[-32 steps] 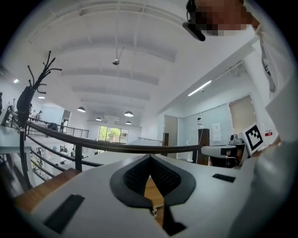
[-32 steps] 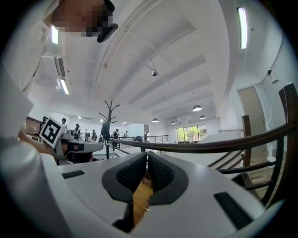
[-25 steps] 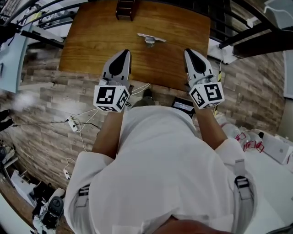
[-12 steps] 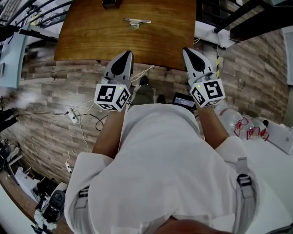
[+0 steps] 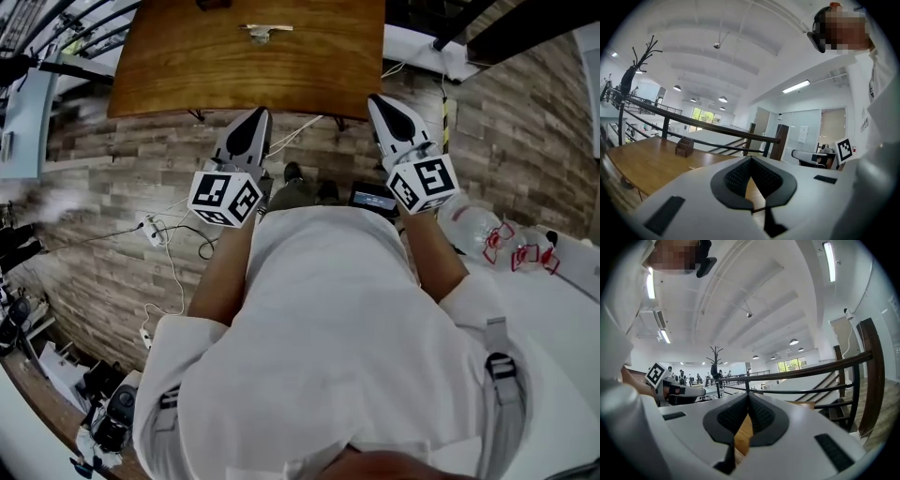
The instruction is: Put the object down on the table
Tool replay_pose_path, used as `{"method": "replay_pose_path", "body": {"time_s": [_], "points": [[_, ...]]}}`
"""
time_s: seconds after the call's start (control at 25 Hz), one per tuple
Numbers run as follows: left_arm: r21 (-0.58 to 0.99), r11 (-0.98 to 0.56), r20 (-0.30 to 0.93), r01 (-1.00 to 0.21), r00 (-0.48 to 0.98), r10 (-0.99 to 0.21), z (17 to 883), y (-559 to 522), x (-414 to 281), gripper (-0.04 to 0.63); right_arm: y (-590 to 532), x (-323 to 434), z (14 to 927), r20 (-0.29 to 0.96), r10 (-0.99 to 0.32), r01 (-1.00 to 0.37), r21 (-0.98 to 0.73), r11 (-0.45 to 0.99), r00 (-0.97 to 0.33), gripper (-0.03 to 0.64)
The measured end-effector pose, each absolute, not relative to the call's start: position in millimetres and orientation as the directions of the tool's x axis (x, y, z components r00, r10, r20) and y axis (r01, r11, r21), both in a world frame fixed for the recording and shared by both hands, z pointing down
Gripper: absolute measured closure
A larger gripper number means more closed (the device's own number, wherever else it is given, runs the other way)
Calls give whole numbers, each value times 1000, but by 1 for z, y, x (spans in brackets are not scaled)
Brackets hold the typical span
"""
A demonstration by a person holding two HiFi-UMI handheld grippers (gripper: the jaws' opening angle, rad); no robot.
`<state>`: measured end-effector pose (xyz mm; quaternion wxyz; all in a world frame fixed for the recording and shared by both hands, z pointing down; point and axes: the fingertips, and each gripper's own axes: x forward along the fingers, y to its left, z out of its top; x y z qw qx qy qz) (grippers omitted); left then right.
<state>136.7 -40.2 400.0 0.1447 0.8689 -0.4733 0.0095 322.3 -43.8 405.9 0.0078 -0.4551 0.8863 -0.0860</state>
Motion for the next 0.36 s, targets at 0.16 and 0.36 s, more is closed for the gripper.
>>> {"method": "replay_pose_path", "body": {"time_s": [0.16, 0.36], "points": [[240, -521, 159, -819, 563, -811, 402, -33, 144, 581, -45, 331, 412, 58, -812, -806, -179, 564, -581, 594], [276, -510, 209, -815, 569, -796, 424, -17, 151, 581, -37, 342, 419, 37, -807, -794, -210, 571, -590, 594]]}}
